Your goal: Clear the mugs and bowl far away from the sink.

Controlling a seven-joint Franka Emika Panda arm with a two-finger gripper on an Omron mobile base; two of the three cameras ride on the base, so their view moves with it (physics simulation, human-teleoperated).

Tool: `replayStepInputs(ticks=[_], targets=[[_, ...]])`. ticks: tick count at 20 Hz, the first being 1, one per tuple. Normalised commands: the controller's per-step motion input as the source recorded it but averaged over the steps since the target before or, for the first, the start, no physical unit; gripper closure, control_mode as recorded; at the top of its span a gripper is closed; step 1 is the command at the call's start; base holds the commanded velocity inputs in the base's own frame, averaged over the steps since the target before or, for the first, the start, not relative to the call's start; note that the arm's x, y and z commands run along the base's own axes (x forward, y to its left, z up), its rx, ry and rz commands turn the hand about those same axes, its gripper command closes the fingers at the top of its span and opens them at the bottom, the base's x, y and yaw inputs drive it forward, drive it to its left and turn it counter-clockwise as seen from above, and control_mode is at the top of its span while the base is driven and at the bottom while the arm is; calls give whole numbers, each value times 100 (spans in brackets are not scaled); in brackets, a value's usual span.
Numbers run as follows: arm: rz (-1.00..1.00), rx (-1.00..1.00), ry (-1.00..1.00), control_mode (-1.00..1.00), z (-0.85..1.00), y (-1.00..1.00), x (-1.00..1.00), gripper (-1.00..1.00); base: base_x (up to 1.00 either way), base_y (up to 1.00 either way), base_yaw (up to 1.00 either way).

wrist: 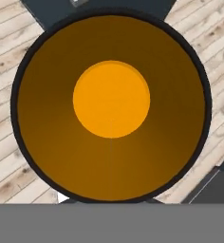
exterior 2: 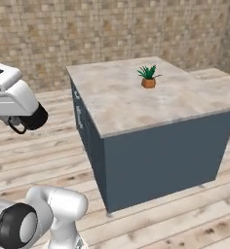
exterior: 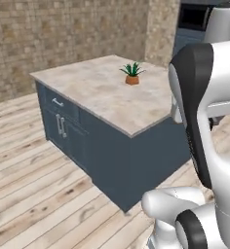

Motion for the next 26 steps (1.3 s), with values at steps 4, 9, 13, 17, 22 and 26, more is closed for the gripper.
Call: replayStepInputs(ticks=[4,9,13,17,22,26], targets=[[0,0,0,100,0,0,0,100,92,-45,63],[0,0,0,100,0,0,0,100,51,-95,43],[0,0,0,100,0,0,0,100,21,-94,29],[0,0,0,100,0,0,0,100,84,-40,31],[0,0,0,100,0,0,0,100,99,-35,35],[0,0,0,100,0,0,0,100,79,-36,29]])
